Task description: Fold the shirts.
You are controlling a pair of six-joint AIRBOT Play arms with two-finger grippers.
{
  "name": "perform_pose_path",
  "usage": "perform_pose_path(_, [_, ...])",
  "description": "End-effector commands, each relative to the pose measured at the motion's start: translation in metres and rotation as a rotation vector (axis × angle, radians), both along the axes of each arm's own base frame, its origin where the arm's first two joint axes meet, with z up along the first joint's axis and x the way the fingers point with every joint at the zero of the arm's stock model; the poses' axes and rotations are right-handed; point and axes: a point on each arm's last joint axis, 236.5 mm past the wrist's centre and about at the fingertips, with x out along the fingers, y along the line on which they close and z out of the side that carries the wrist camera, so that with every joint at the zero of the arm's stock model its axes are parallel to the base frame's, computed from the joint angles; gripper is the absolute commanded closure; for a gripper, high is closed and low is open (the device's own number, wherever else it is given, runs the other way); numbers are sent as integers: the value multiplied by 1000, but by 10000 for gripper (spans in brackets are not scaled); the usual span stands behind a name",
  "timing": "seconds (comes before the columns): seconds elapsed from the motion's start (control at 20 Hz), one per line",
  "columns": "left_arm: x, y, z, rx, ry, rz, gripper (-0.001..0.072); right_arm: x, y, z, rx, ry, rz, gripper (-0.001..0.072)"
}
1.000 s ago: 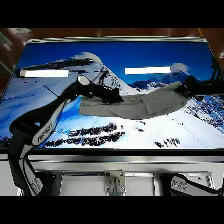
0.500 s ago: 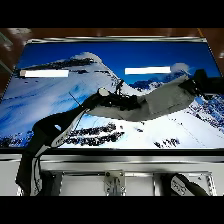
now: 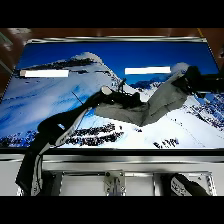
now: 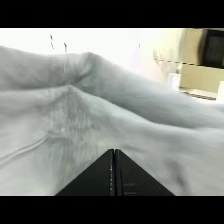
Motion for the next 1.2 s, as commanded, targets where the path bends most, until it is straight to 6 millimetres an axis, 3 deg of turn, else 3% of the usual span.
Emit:
perform_pose_path(0.0, [44, 102, 13, 237, -118, -5, 674, 18, 24, -27, -47, 25, 30, 650])
perform_pose_path(0.1, [73, 175, 52, 332, -205, 48, 673, 35, 54, -46, -42, 28, 70, 650])
perform_pose_path(0.25, [101, 265, 142, 355, -343, 200, 673, 55, 108, -83, -34, 39, 118, 650])
perform_pose_path(0.35, [102, 313, 209, 344, -445, 306, 671, 66, 143, -112, -29, 52, 134, 650])
perform_pose_path(0.45, [88, 346, 267, 343, -545, 369, 672, 74, 177, -142, 9, 76, 128, 650])
perform_pose_path(0.6, [52, 367, 323, 357, -651, 380, 671, 82, 230, -172, 147, 119, 94, 650])
perform_pose_path(0.7, [32, 367, 341, 361, -685, 363, 671, 80, 255, -186, 215, 159, 74, 622])
perform_pose_path(0.75, [26, 365, 346, 360, -693, 355, 671, 76, 266, -193, 244, 187, 73, 568])
perform_pose_path(0.8, [21, 363, 348, 359, -697, 347, 671, 71, 276, -198, 266, 205, 82, 339])
perform_pose_path(0.85, [19, 361, 348, 359, -694, 338, 671, 68, 284, -199, 276, 203, 100, 178])
perform_pose_path(1.0, [18, 355, 345, 355, -692, 325, 671, 60, 276, -191, 263, 195, 177, 156])
perform_pose_path(1.05, [18, 354, 345, 355, -691, 324, 671, 54, 261, -192, 218, 202, 221, 156])
perform_pose_path(1.15, [18, 356, 345, 356, -692, 326, 671, 40, 210, -198, 83, 251, 294, 156])
